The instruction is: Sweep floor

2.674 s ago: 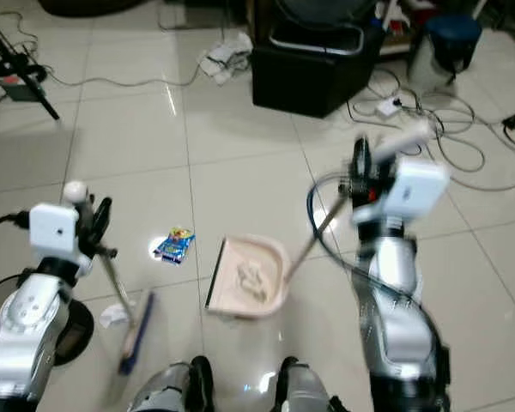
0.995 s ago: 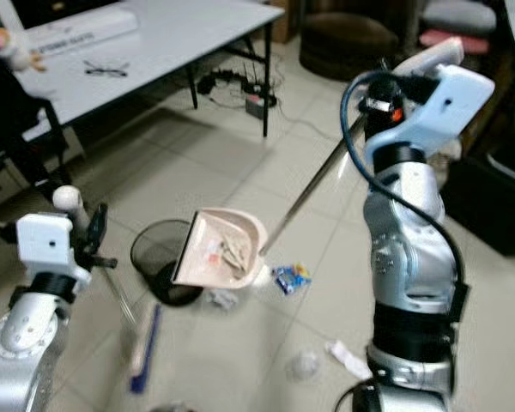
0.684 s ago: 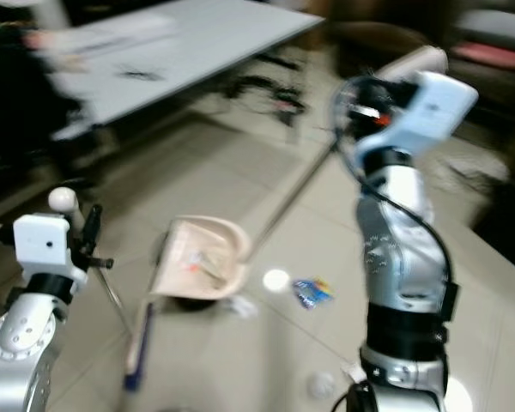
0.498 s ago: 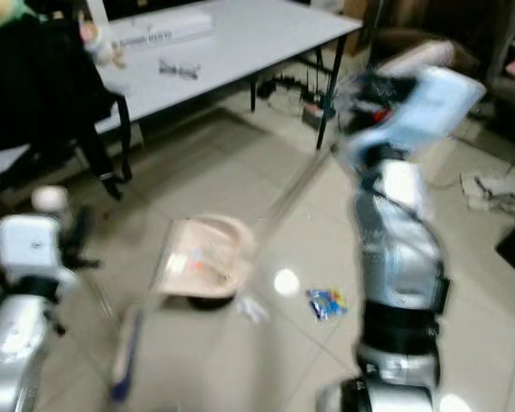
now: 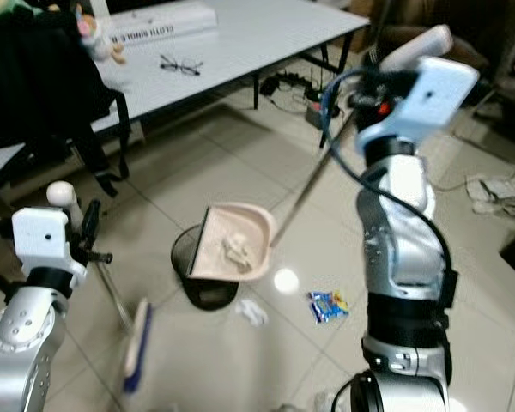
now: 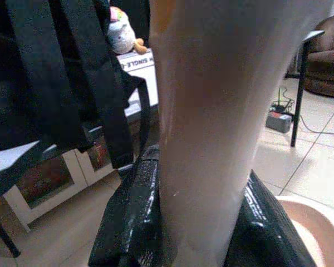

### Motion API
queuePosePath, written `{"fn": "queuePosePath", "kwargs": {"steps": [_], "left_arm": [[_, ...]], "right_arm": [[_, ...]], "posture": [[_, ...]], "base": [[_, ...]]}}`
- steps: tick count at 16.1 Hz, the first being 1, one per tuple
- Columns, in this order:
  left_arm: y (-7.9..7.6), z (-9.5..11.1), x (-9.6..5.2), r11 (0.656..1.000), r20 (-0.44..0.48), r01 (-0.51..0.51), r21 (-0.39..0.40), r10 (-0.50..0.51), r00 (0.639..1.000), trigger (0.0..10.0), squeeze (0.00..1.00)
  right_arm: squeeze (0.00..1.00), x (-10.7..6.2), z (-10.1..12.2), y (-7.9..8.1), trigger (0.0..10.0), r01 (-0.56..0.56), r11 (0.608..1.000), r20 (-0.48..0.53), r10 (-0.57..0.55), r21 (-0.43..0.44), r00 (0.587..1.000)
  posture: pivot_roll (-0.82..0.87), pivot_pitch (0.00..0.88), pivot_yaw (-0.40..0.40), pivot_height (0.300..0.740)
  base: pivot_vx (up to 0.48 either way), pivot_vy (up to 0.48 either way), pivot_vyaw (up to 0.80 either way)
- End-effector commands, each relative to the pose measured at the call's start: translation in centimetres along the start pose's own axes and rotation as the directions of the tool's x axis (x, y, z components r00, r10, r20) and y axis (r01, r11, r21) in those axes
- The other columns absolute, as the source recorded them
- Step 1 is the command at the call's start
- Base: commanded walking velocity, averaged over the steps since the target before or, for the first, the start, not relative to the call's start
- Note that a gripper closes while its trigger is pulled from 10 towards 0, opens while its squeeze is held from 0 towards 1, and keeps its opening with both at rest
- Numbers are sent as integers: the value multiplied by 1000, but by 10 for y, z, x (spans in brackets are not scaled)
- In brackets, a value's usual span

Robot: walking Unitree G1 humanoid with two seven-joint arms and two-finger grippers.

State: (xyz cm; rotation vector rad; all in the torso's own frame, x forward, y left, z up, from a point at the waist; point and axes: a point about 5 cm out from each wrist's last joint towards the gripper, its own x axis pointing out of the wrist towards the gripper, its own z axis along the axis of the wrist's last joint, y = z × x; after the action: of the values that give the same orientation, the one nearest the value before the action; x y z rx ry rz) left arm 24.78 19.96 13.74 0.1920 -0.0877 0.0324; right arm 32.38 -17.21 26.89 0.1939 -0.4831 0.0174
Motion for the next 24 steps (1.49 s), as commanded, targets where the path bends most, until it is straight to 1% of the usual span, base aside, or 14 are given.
{"fn": "queuePosePath", "kwargs": {"steps": [1, 5, 8, 9, 10, 11, 12, 13, 14, 17, 18, 21, 23, 24], "left_arm": [[-2, 5, 2, 1000, 25, 7, 12, -7, 1000, 10000, 0], [-3, 6, 3, 1000, 21, 12, 9, -12, 1000, 10000, 0], [-4, 6, 3, 1000, 21, 15, 11, -16, 1000, 10000, 0], [-4, 6, 4, 1000, 22, 18, 12, -18, 1000, 10000, 0], [-4, 7, 4, 1000, 23, 19, 12, -19, 1000, 10000, 0], [-4, 7, 4, 1000, 24, 19, 13, -19, 1000, 10000, 0], [-4, 7, 5, 1000, 24, 19, 13, -20, 1000, 10000, 0], [-4, 7, 5, 1000, 25, 19, 14, -19, 1000, 10000, 0], [-4, 7, 5, 1000, 25, 18, 14, -18, 1000, 10000, 0], [-4, 7, 5, 1000, 26, 16, 14, -17, 1000, 10000, 0], [-4, 7, 5, 1000, 26, 18, 14, -18, 1000, 10000, 0], [-5, 8, 5, 1000, 26, 20, 14, -21, 999, 10000, 0], [-6, 7, 5, 1000, 25, 25, 13, -25, 999, 10000, 0], [-6, 7, 5, 1000, 24, 27, 13, -27, 999, 10000, 0]], "right_arm": [[0, 5, 15, 4, 10000, -30, 1000, 94, 30, -2, 995], [0, 9, 7, 7, 10000, -36, 998, 118, 41, -46, 992], [0, 15, 1, 15, 10000, -55, 997, 157, 64, -61, 985], [0, 16, -4, 23, 10000, -96, 993, 165, 107, -73, 981], [0, 17, -7, 28, 10000, -119, 989, 169, 132, -83, 977], [0, 17, -12, 43, 10000, -189, 973, 190, 211, -130, 959], [0, 16, -13, 48, 10000, -212, 966, 197, 239, -149, 951], [0, 14, -14, 61, 10000, -265, 946, 220, 304, -187, 927], [0, 13, -14, 64, 10000, -278, 940, 226, 320, -197, 920], [0, 2, -17, 92, 10000, -397, 872, 264, 471, -288, 842], [0, -6, -21, 104, 10000, -449, 830, 270, 539, -331, 798], [0, -18, -27, 117, 10000, -513, 771, 261, 620, -376, 740], [0, -32, -35, 128, 10000, -579, 677, 223, 716, -453, 662], [0, -34, -37, 130, 10000, -590, 656, 213, 733, -470, 646]], "posture": [[12, 56, 0, 740], [20, 59, -1, 740], [23, 60, 0, 740], [28, 61, 2, 740], [28, 61, 2, 740], [30, 62, 1, 740], [30, 62, 1, 740], [31, 63, -1, 740], [32, 63, -1, 740], [33, 64, -2, 740], [33, 65, -1, 740], [32, 66, 0, 740], [31, 68, -1, 740], [31, 67, -1, 740]], "base": [[0, 0, 0], [0, 0, 0], [0, 0, 0], [0, 0, 0], [0, 0, 0], [0, 0, 0], [0, 0, 0], [0, 0, 0], [0, 0, 0], [0, 0, 0], [0, 0, 0], [0, 0, 0], [0, 0, 0], [0, 0, 0]]}}
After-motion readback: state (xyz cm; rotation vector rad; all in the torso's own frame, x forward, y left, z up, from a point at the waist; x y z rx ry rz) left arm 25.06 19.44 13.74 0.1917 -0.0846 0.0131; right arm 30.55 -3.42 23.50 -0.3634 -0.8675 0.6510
